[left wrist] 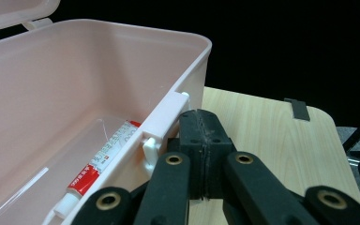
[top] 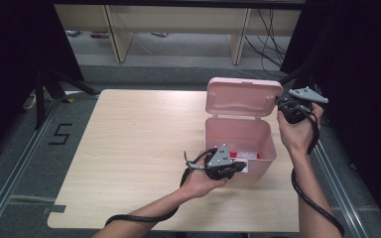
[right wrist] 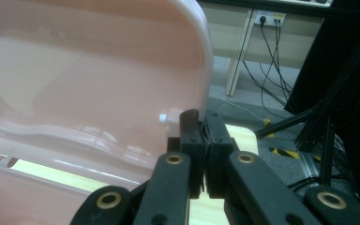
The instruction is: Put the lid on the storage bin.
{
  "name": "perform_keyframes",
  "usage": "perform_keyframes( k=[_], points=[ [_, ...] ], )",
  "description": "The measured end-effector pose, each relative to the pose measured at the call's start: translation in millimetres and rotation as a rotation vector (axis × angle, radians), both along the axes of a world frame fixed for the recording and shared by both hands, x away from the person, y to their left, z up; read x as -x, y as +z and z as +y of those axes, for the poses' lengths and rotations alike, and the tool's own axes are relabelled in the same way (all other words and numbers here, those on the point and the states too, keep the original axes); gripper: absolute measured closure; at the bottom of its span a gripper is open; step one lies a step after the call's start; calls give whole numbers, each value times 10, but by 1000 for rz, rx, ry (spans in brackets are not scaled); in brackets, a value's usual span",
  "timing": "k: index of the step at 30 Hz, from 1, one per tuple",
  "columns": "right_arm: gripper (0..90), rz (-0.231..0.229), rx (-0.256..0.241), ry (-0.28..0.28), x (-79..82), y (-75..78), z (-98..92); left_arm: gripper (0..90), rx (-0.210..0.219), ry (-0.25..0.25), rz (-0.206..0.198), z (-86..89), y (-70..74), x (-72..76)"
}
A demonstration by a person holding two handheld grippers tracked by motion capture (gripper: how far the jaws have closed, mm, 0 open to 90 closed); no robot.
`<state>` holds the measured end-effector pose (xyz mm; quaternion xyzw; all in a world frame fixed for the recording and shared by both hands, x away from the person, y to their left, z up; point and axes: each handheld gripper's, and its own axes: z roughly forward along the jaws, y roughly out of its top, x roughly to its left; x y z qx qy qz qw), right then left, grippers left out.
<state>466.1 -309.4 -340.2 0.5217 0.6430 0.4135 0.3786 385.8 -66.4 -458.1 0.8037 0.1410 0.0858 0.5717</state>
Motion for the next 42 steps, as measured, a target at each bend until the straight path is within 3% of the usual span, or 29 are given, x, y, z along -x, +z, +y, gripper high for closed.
perform_keyframes(
  k=[5,14,16,20,32,37,38,41,42],
  points=[
    [894,-30,23,11,44,-34,-10,888,2,2,2,-2,-3,4],
    [893,-33,13,2,107,-55,4,880,16,5,6,-3,-1,16],
    [893,-55,30,5,115,-73,-7,877,22,-3,4,5,27,26],
    [893,-50,29,7,134,-74,-7,880,41,-3,0,29,95,52],
    [890,-62,22,2,205,-103,6,896,85,69,-12,261,396,-55],
    [889,-67,45,12,228,-109,-9,896,101,108,-8,371,477,-160],
    [889,-50,11,0,247,-108,14,896,105,120,-5,399,491,-191],
    [889,-62,46,10,255,-115,-5,896,111,148,1,465,517,-260],
    [889,-58,29,3,272,-123,10,896,114,168,-4,509,542,-297]
  ],
)
